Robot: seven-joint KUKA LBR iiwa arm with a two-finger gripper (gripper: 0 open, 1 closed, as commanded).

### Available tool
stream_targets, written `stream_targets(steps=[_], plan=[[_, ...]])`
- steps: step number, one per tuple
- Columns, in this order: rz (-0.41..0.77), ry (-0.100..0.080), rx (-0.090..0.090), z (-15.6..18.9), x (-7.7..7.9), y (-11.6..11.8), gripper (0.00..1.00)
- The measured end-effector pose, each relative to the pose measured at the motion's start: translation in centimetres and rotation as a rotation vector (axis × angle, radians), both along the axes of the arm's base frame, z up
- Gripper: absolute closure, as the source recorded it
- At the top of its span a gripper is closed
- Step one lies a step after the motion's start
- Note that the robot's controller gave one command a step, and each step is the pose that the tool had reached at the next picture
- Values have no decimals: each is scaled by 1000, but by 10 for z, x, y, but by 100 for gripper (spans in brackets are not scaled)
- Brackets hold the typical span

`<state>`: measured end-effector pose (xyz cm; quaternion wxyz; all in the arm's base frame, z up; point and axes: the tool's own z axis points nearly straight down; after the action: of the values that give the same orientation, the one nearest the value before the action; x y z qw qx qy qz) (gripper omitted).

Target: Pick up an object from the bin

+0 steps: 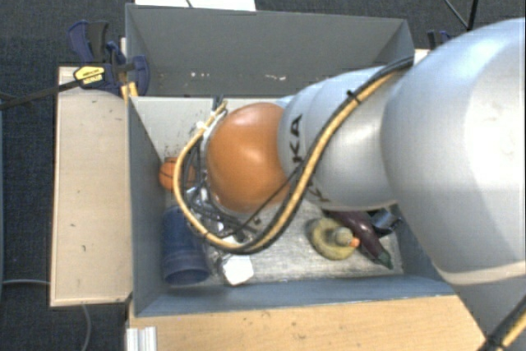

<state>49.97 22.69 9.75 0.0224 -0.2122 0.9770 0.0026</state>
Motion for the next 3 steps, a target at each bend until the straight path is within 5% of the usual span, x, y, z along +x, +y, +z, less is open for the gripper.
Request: stream_targets(steps=[1,2,3], plan=[[2,-8,-3,3,3,-2,0],[-14,33,-19,27,0,6,0],[-90,32,-6,44,-4,7,0]])
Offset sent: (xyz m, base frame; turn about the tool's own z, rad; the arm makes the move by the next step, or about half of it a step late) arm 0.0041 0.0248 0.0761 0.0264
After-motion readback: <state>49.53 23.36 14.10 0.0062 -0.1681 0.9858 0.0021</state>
